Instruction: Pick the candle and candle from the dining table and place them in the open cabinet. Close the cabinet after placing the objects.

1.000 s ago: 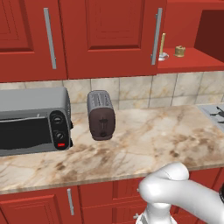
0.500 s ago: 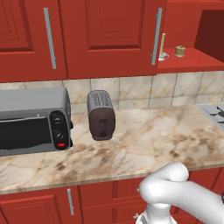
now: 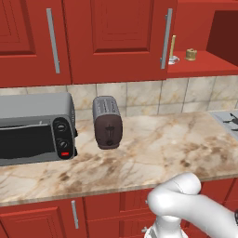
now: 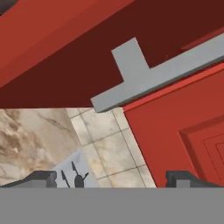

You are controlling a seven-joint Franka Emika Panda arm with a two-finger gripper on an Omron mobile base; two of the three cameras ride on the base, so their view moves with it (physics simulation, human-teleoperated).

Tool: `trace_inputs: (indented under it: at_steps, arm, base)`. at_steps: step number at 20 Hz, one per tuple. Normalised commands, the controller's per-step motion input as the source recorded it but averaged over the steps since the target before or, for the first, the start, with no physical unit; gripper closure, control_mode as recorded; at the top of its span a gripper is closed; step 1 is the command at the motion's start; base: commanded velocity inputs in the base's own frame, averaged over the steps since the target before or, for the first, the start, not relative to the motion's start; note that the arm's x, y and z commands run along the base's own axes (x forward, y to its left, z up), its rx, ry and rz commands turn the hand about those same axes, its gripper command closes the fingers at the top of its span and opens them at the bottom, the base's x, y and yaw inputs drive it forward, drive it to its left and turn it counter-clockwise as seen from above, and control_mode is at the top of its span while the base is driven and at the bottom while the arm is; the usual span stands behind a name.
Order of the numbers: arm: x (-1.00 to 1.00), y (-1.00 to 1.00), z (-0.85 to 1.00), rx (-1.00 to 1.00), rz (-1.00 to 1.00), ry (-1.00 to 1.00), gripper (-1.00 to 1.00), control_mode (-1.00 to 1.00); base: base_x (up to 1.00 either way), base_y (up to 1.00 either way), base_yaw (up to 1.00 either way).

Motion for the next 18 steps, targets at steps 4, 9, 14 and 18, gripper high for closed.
trace_inputs:
  at_steps: [4,9,14,18]
  arm:
    - [0.3,0.05,-0.14,0.0,0.0,0.0,-1.0,-1.0]
    - [0.2,0.02,-0.04,0.0,0.01,0.0,-1.0,-1.0]
    - [0.12,0.0,0.01,0.0,0.07,0.0,-1.0,-1.0]
    - [0.0,0.01,0.0,0.0,0.15,0.04,-1.0,-1.0]
  base:
    - [0.0,0.0,0.0]
    - [0.0,0.0,0.0]
    - [0.0,0.0,0.0]
    - [0.0,0.0,0.0]
